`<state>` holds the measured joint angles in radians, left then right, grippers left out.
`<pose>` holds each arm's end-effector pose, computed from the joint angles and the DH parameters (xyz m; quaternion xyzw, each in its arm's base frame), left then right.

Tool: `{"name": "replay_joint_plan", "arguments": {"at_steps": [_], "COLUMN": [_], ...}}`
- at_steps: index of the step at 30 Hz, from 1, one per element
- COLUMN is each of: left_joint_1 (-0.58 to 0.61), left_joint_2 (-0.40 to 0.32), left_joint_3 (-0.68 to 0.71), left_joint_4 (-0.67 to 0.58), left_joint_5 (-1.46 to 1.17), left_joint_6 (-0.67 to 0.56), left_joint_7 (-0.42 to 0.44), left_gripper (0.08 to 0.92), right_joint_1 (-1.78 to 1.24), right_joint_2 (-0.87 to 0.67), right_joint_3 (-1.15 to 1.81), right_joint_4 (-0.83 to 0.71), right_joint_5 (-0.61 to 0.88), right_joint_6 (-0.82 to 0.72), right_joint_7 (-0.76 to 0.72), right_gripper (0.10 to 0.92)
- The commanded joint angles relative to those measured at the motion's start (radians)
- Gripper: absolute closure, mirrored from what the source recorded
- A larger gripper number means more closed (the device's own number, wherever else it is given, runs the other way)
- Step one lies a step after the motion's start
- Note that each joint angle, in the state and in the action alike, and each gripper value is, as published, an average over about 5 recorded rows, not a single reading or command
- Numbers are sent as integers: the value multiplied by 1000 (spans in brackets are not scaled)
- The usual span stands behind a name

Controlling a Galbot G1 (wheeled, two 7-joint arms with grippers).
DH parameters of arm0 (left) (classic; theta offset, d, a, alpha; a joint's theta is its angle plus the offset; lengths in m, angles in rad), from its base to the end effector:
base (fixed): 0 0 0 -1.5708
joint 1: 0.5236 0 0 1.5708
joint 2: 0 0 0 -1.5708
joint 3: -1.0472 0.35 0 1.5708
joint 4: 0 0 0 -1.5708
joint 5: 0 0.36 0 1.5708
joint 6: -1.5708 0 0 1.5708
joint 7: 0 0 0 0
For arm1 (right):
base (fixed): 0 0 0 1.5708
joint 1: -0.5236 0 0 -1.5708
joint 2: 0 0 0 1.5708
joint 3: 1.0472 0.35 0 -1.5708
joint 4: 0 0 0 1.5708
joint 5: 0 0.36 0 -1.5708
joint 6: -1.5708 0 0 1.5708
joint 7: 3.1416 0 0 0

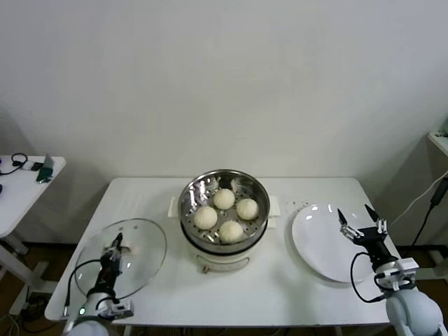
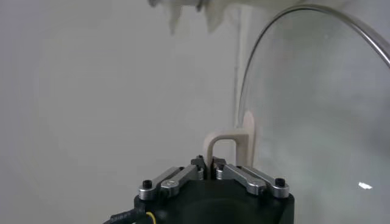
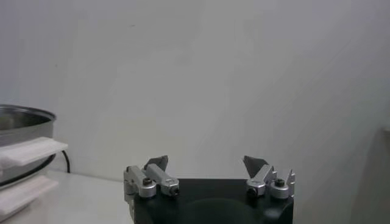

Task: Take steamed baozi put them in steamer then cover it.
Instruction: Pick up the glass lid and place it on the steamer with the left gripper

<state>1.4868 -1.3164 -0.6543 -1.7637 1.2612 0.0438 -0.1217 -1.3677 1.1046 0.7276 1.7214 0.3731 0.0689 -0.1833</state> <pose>0.2062 0.1153 -0.3847 0.0093 -0.7097 -0.7002 0.0779 0.2577 -0.1975 -0.3300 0.0408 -0.9969 0.0631 0.0213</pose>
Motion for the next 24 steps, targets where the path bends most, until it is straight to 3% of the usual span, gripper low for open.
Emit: {"name": "replay_joint_plan", "arguments": {"at_steps": [1,13,19,24], "left_joint_1": [91,97,3,-136], "left_joint_2": [46,160,216,275], "left_joint_3": [-10,33,195,359], "left_joint_4": [-266,-436,-444,-435], "left_joint_5": [5,-27,-22,-15], "left_joint_6": [208,325,387,455], "left_joint_7": [15,58,70,140], "left_gripper": [853,853,853,853], "right_joint_1": [18,63,76,69], "right_joint_2": [-15,-20,-9,13], "right_joint_3": [-11,-58,-71,-69], "right_joint_4": [-16,-38,-39,-45], "right_joint_5": [-3,-25,-42,-59], "right_joint_6": [2,0,0,11], "right_joint_7": [0,4,2,-1], "right_gripper": [203,203,203,203]}}
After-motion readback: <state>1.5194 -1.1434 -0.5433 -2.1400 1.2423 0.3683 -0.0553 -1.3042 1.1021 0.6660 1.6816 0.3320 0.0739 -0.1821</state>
